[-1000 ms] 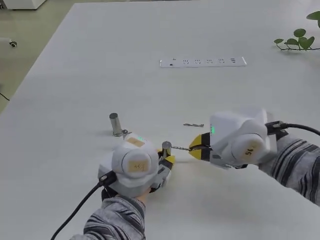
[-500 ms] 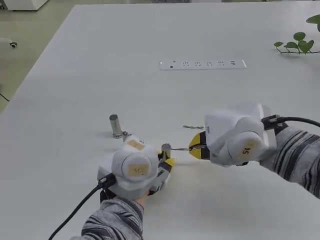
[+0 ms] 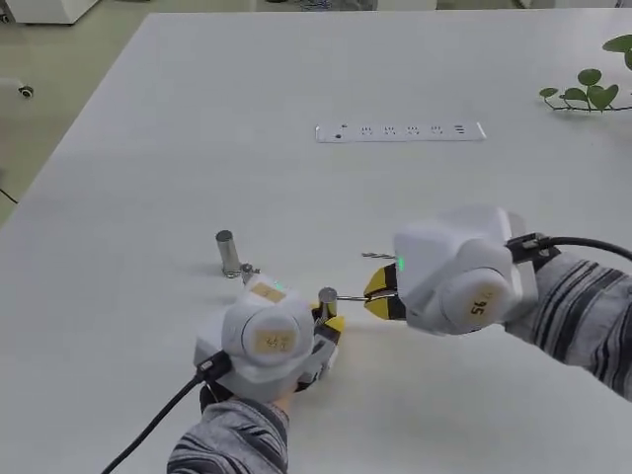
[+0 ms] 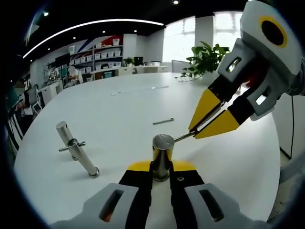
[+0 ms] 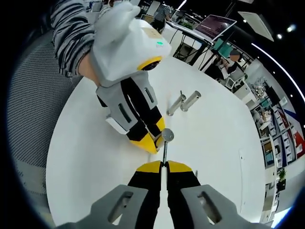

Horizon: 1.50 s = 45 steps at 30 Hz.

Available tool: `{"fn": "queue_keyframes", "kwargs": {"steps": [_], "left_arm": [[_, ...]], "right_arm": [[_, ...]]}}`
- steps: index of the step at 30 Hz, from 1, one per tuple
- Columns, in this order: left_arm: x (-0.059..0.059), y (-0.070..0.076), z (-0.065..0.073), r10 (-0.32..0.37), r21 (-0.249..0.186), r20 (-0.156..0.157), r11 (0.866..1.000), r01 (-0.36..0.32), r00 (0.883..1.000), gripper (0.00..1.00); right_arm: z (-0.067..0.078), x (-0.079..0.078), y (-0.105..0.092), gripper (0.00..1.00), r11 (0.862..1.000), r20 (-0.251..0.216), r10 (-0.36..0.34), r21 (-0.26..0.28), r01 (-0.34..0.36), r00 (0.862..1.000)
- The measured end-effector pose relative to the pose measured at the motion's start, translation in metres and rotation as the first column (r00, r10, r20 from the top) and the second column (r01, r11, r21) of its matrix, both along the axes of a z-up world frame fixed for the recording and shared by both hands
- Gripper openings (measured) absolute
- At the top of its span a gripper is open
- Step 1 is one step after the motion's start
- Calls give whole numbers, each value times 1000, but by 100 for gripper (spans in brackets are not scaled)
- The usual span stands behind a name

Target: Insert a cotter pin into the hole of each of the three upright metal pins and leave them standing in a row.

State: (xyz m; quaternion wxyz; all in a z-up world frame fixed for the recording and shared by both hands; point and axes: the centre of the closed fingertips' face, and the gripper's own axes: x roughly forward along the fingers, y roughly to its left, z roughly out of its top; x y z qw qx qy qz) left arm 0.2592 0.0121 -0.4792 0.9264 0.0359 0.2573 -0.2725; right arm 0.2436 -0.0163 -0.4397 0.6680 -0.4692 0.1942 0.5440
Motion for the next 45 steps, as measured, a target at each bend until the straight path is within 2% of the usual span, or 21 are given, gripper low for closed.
{"fn": "queue_keyframes", "kwargs": {"steps": [13,26,30,40,42,45], "left_arm": [[0,0,-1,31,-20,-13,999,-32,999,10],[1,0,-3,44,-13,-10,999,-45,999,10],[1,0,-4,43,-12,-11,999,-43,999,10],[1,0,-5,57,-16,-34,998,-57,998,11],[0,-1,-5,54,-20,-38,998,-55,998,13],[-1,0,-1,43,-18,-28,999,-44,999,21]], "right_arm": [[-2,3,20,0,999,1,19,35,-19,1000],[-2,5,25,0,999,-2,25,26,-25,1000],[-3,6,26,0,999,-18,7,40,-6,1000],[-4,7,27,0,999,-29,-2,50,3,1000],[-4,7,27,0,998,-39,-13,57,15,999],[-5,7,27,0,996,-66,-33,77,38,997]]}}
